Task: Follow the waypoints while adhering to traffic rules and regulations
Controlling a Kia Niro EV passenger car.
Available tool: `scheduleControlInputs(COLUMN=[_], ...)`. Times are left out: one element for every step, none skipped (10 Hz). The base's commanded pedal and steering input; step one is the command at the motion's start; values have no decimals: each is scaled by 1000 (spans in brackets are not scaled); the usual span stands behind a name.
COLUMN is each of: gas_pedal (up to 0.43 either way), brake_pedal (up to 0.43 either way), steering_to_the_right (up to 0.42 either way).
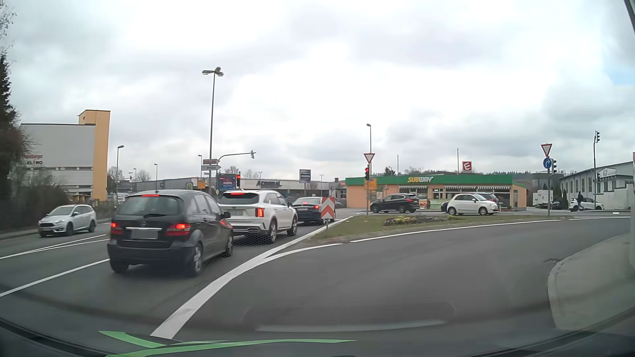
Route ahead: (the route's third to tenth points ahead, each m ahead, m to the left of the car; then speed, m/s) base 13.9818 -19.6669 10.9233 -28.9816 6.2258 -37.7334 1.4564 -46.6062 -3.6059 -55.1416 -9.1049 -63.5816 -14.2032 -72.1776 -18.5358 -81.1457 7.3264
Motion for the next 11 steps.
scheduleControlInputs(gas_pedal=[0,0,0,0,0,0,0,0,0,0,0], brake_pedal=[201,195,183,171,159,152,134,122,0,0,0], steering_to_the_right=[199,217,232,249,262,276,281,286,294,300,304])
